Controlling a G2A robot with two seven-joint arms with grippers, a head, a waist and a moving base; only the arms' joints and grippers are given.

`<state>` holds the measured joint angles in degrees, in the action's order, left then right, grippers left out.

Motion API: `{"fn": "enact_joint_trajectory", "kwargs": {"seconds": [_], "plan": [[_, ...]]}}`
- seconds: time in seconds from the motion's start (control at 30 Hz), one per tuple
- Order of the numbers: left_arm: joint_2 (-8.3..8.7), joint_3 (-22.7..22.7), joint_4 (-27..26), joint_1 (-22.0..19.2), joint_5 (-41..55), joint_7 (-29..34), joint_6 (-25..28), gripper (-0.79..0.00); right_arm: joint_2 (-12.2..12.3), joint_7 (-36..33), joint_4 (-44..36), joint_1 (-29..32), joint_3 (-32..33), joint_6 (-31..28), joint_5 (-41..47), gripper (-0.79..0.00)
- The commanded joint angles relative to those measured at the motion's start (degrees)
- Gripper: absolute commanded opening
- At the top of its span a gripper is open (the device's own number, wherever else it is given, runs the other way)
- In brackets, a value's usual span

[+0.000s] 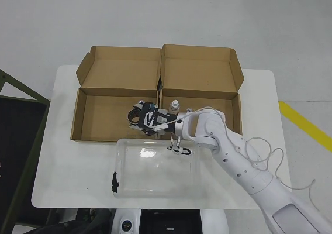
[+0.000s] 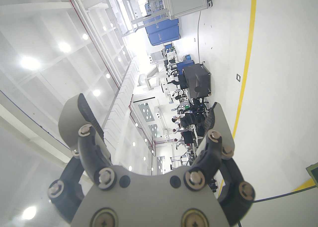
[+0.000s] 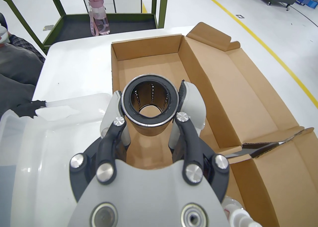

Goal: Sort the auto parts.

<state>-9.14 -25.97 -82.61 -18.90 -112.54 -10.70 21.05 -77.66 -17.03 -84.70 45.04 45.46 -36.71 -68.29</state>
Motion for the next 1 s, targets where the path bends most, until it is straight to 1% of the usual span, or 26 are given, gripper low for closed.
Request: {"fn": "enact_joint_trajectory", "kwargs": {"seconds": [0.0,0.43,0.97], "plan": [[0.00,0.00,0.00,0.00,0.00,0.00,0.00,0.000,-0.26,-0.17,0.83,-0.72,-0.63,0.23,-0.62,-0.785],[0.00,0.00,0.00,0.00,0.00,0.00,0.00,0.000,-2.27,-1.86,6.00,-4.67,-5.00,1.80,-5.02,-0.785],[0.00,0.00,0.00,0.00,0.00,0.00,0.00,0.000,-4.16,-4.15,12.45,-7.55,-7.47,0.61,-6.46,-0.785]]}}
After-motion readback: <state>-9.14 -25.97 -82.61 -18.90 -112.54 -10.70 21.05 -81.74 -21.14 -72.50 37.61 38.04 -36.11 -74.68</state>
